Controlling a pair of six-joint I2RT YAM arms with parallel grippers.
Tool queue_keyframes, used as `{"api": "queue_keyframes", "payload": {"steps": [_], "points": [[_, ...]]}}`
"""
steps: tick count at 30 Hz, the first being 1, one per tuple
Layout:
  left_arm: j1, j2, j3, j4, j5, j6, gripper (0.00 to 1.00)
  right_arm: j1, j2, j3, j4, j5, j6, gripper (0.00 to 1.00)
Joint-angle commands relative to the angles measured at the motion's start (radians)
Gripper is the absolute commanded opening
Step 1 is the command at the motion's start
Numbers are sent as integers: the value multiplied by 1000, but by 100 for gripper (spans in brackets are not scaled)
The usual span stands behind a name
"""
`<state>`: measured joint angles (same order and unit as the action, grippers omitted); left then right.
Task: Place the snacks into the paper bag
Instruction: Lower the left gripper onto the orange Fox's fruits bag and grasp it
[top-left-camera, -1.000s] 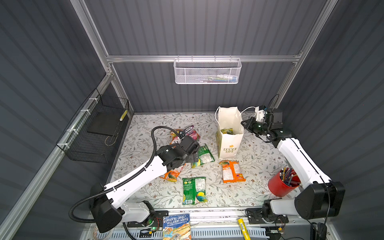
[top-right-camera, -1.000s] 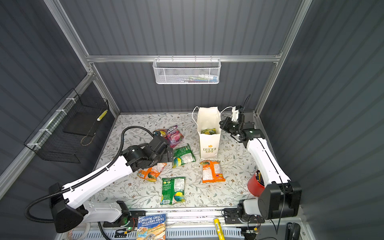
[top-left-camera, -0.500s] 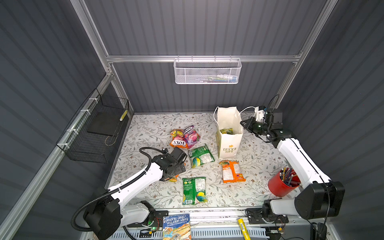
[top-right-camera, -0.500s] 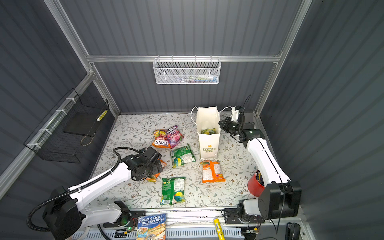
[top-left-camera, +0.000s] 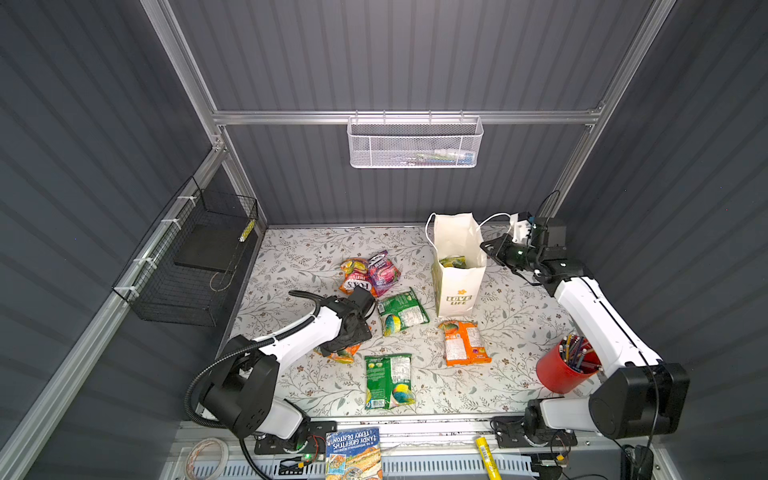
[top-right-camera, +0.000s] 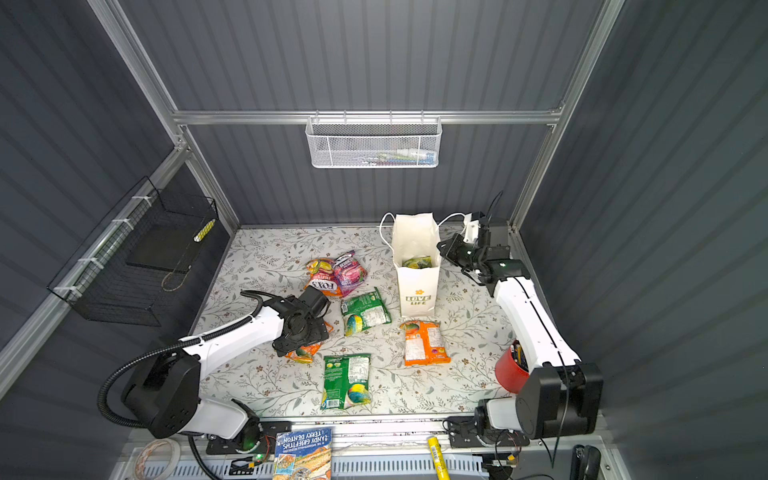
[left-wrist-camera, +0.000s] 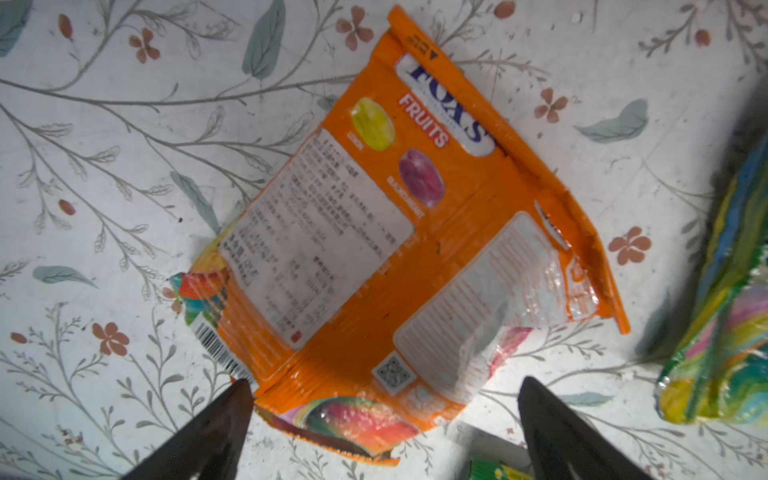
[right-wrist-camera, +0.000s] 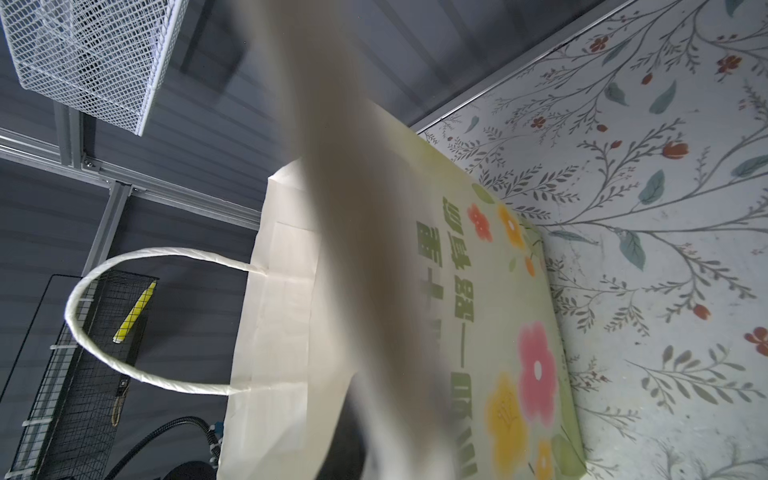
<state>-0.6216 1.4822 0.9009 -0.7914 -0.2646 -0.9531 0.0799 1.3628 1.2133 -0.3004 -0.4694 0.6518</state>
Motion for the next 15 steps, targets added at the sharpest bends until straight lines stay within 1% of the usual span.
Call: {"api": "queue_keyframes", "payload": {"steps": [1, 6, 12, 15], "points": [[6, 30, 12, -11, -13, 29, 100, -2, -42, 0, 41, -25, 5, 0], [28, 75, -7, 27, -13, 47, 100, -3, -63, -2, 38, -6, -3, 0], [31, 123, -21, 80, -13, 48, 99, -9, -54, 2, 38, -1, -4, 0], [31, 136, -30, 102, -15, 43, 92, -14, -44, 4, 44, -3, -1, 0]]}}
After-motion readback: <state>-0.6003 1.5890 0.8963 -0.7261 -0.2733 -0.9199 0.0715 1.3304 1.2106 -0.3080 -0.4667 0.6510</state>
